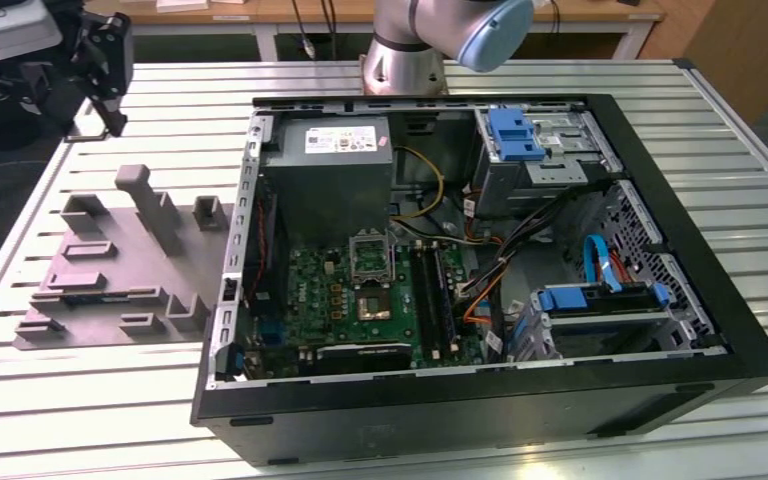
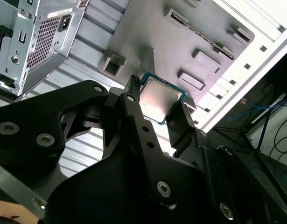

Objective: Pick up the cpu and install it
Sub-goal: 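Pick up the cpu and move it towards the insertion slot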

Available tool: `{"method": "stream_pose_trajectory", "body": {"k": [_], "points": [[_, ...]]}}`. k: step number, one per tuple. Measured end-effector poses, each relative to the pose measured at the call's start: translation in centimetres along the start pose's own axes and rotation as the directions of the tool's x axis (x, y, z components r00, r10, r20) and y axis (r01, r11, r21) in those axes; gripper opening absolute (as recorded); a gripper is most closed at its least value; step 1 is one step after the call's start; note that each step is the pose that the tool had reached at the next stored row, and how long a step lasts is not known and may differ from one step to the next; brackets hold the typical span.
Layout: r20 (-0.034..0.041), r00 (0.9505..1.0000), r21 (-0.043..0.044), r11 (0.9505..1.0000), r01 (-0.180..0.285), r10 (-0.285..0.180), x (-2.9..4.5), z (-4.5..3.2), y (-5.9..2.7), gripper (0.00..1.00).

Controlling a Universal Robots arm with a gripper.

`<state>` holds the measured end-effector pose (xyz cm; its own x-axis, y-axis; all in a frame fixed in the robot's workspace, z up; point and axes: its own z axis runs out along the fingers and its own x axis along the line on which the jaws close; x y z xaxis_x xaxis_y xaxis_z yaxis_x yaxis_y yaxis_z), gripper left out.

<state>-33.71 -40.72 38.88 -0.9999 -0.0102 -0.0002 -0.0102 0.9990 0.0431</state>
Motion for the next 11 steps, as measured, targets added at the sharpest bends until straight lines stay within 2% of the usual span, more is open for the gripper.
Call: {"method": "stream_pose_trajectory", "body": {"k": [11], "points": [[0.0, 1.0, 0.0, 1.0, 0.0, 0.0, -0.39, 0.0, 0.0, 0.47]]}}
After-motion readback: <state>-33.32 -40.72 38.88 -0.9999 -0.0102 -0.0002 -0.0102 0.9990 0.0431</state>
